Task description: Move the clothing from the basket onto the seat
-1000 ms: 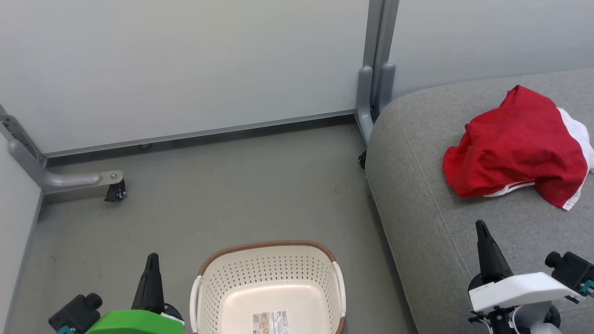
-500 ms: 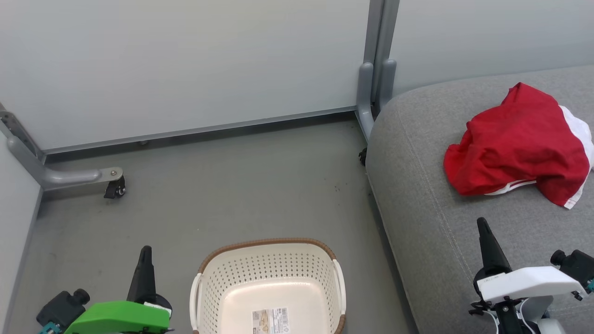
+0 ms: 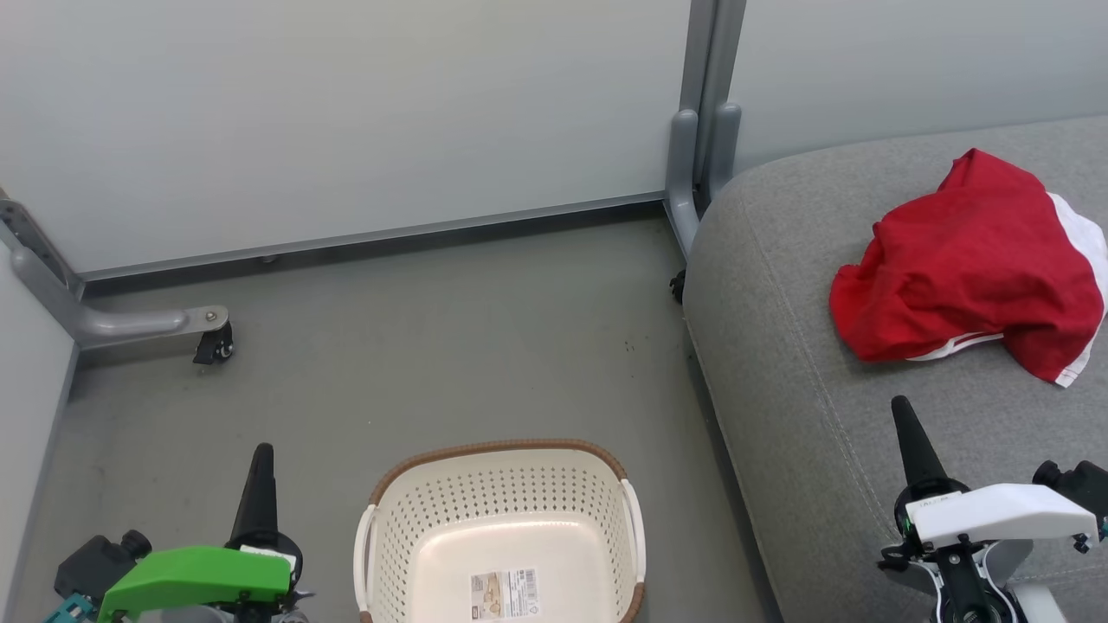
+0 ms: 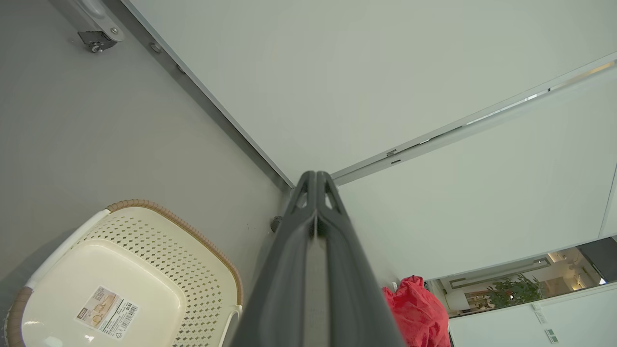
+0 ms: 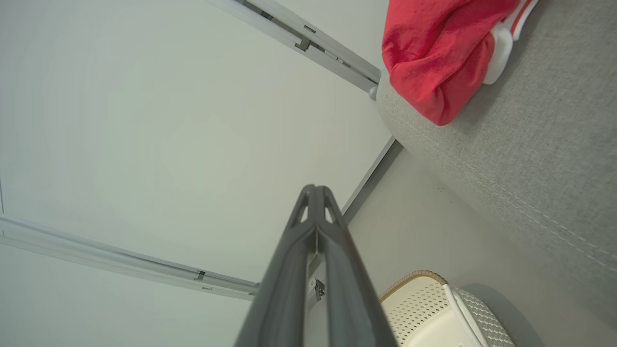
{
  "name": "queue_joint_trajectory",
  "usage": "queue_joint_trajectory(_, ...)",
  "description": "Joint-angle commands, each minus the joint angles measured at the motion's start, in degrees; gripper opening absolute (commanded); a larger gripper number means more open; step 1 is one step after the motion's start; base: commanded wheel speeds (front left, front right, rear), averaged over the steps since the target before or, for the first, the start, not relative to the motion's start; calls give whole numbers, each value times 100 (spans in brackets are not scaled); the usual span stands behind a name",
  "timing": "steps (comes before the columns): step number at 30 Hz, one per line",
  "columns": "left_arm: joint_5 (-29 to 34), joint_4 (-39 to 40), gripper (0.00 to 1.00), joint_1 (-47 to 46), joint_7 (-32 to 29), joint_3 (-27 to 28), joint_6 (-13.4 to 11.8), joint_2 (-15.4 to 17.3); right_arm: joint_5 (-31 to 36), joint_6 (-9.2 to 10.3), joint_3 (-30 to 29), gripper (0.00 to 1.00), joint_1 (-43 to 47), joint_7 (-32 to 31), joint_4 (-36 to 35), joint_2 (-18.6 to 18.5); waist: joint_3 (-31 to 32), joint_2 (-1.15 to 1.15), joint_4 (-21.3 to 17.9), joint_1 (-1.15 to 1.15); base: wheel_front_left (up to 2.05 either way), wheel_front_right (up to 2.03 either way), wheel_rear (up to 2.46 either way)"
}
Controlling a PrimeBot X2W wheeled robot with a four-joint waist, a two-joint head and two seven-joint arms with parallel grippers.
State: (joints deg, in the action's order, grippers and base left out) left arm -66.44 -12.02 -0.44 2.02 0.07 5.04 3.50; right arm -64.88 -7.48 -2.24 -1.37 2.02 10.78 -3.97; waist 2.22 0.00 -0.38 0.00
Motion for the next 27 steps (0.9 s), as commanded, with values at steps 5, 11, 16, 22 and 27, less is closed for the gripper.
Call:
queue_joint_trajectory(5,-376,3,0,-215,-98,95,62,53,-392,-3,-51,0,-169,-101,8,-16,-21,0,4,0,0,0,0)
queue_joint_trajectory(11,-685,-21,0,-263,-191,147,85,51,-715,-3,-86,0,-210,-195,50,-11,-45,0,7,0,0,0,0)
queue_joint_trajectory(16,-927,-41,0,-313,-256,197,113,50,-981,-3,-117,0,-247,-259,84,-6,-65,0,10,0,0,0,0)
queue_joint_trajectory(22,-1209,-64,0,-361,-338,260,129,47,-1275,-3,-153,0,-295,-346,122,0,-88,0,14,0,0,0,0)
queue_joint_trajectory(27,-1430,-85,0,-396,-406,299,155,46,-1507,-3,-178,0,-321,-409,150,5,-107,0,17,0,0,0,0)
